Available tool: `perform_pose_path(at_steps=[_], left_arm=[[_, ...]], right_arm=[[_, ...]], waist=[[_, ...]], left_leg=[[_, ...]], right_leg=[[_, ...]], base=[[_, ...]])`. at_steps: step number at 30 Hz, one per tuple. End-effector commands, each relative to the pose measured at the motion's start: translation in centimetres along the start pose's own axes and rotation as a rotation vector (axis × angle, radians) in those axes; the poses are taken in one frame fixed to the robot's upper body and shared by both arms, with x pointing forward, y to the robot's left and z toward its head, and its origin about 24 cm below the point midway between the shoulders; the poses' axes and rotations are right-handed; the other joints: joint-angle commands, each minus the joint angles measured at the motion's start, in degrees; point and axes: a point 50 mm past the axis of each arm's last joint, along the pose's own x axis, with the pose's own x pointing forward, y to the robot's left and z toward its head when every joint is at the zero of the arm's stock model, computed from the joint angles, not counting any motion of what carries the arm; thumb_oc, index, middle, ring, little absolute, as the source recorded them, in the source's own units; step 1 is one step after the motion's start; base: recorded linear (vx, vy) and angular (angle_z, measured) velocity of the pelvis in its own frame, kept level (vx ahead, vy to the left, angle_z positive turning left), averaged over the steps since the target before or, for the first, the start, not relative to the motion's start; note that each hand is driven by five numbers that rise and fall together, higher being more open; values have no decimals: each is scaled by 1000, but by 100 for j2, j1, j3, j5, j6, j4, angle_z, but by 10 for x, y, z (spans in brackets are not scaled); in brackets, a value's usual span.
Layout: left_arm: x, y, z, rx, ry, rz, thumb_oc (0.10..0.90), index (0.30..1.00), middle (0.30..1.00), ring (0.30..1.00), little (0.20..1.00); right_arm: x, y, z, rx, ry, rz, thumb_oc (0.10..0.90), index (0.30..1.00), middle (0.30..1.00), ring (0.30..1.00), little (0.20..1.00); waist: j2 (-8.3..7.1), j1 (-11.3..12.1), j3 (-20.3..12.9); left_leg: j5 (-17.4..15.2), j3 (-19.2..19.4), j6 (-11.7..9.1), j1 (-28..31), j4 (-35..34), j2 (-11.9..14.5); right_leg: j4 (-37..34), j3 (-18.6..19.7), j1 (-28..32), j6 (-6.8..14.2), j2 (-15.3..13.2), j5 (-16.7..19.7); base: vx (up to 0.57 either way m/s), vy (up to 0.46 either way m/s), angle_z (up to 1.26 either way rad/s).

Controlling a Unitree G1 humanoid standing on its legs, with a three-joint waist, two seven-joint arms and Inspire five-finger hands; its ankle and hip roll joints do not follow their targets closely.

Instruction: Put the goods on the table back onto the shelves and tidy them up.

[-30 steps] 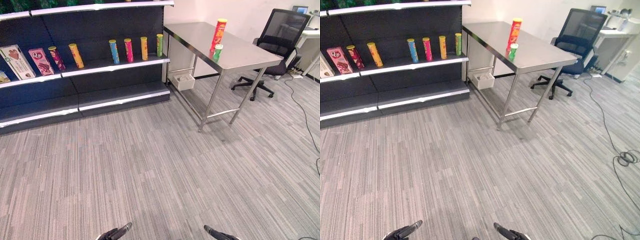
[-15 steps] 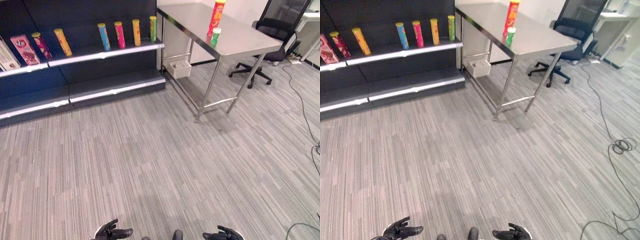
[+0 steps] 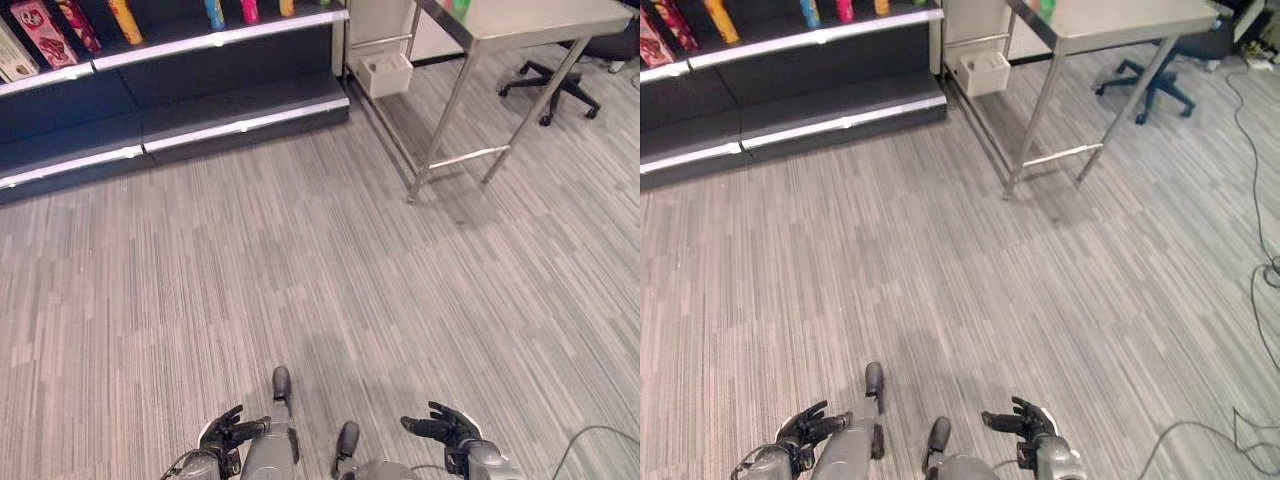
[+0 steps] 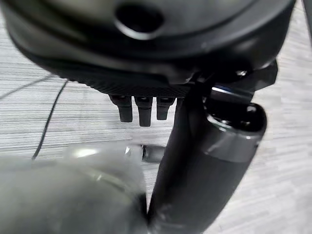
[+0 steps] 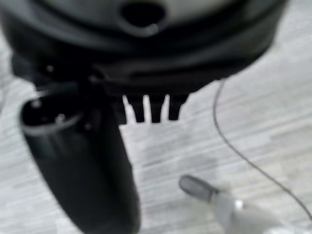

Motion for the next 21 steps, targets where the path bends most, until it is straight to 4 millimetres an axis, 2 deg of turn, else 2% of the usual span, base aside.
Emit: perform_pose_path(at_steps=[1,2,5,7,8,9,10,11,12,13,14,15,16,17,19,20,21], left_arm=[[-10,23,-30,66,77,62,800,900,900,900,900],[-14,33,-40,38,107,98,800,900,900,900,900],[-15,41,-38,44,100,121,800,900,900,900,900],[-14,46,-33,51,88,128,800,900,900,900,900],[-14,46,-33,51,88,128,800,900,900,900,900],[-12,46,-24,55,60,129,800,900,900,900,900],[-12,47,-21,54,52,132,800,900,900,900,900],[-10,48,-16,55,46,138,800,900,900,900,900],[-10,48,-14,57,41,138,800,900,900,900,900],[-10,48,-14,57,42,138,800,900,900,900,900],[-9,48,-12,74,40,132,800,900,900,900,900],[-9,48,-12,74,40,132,800,900,900,900,900],[-8,45,-8,91,27,118,800,900,900,900,900],[-6,40,-4,112,16,101,800,900,900,900,900],[-6,40,-5,112,16,101,800,900,900,900,900],[-6,39,-2,134,6,94,800,900,900,900,900],[-6,39,-2,134,6,94,800,900,900,900,900]], right_arm=[[-5,-12,-9,-7,-20,-21,800,900,900,900,900],[-5,-2,-11,-23,-7,12,800,900,900,900,900],[-4,7,-15,-43,10,40,800,900,900,900,900],[-5,8,-19,-45,28,44,800,900,900,900,900],[-5,8,-19,-45,28,44,800,900,900,900,900],[-4,6,-17,-41,25,42,800,900,900,900,900],[-4,6,-15,-33,20,35,800,900,900,900,900],[-4,6,-15,-26,20,32,800,900,900,900,900],[-4,5,-17,-23,29,28,800,900,900,900,900],[-4,5,-17,-23,29,28,800,900,900,900,900],[-6,4,-24,-15,53,20,800,900,900,900,900],[-6,4,-24,-15,53,20,800,900,900,900,900],[-6,1,-27,2,62,10,800,900,900,900,900],[-7,0,-30,6,71,2,800,900,900,900,900],[-7,0,-30,6,71,1,800,900,900,900,900],[-8,0,-33,1,85,1,800,900,900,900,900],[-8,0,-33,1,85,1,800,900,900,900,900]], waist=[[-20,78,-548],[-165,213,-800],[-438,343,-943],[-584,367,-989],[-588,371,-993],[-524,296,-887],[-461,183,-783],[-402,83,-706],[-298,7,-670],[-296,8,-674],[-190,-114,-617],[-193,-126,-607],[-137,-215,-553],[-155,-297,-504],[-148,-300,-493],[-239,-377,-486],[-243,-382,-491]], left_leg=[[907,654,359,-296,-78,-119],[838,771,610,-89,-78,-181],[572,873,909,201,-77,-375],[271,889,1168,474,-62,-605],[268,894,1170,471,-61,-607],[39,822,1353,743,-65,-694],[-97,751,1435,965,-78,-755],[-214,696,1520,1151,-78,-787],[-292,624,1541,1271,-78,-753],[-292,625,1540,1268,-78,-750],[-474,520,1545,1566,-78,-751],[-474,509,1545,1576,-78,-756],[-599,381,1474,1758,-78,-744],[-783,269,1386,1937,-78,-781],[-786,264,1384,1951,-78,-773],[-987,152,1270,2169,-78,-834],[-979,148,1270,2160,-78,-837]], right_leg=[[86,290,817,952,-205,-701],[86,487,1116,1016,-329,-873],[484,546,1218,1227,-662,-680],[1659,571,830,1527,-969,73],[1668,576,821,1530,-974,68],[2968,712,131,1703,-1089,913],[3518,693,-191,1748,-1205,1214],[3980,596,-389,1737,-1372,1417],[4271,579,-653,1650,-1341,1268],[4269,580,-656,1649,-1338,1271],[4089,274,-1045,1530,-1595,832],[4092,262,-1030,1531,-1601,825],[3249,-5,-1226,1428,-1725,557],[2055,-80,-1315,1489,-1718,660],[2035,-89,-1289,1488,-1709,668],[721,-24,-1423,1671,-1557,997],[694,-30,-1419,1670,-1557,1016]], base=[[1033,274,-26],[1173,325,0],[569,211,-116],[339,188,-26],[263,241,-5],[227,273,-5],[354,386,-13],[283,283,14],[205,177,45],[332,152,68],[256,88,55],[509,80,21],[497,-59,24],[497,-58,34],[277,-63,44],[307,-76,22],[454,-101,18]])
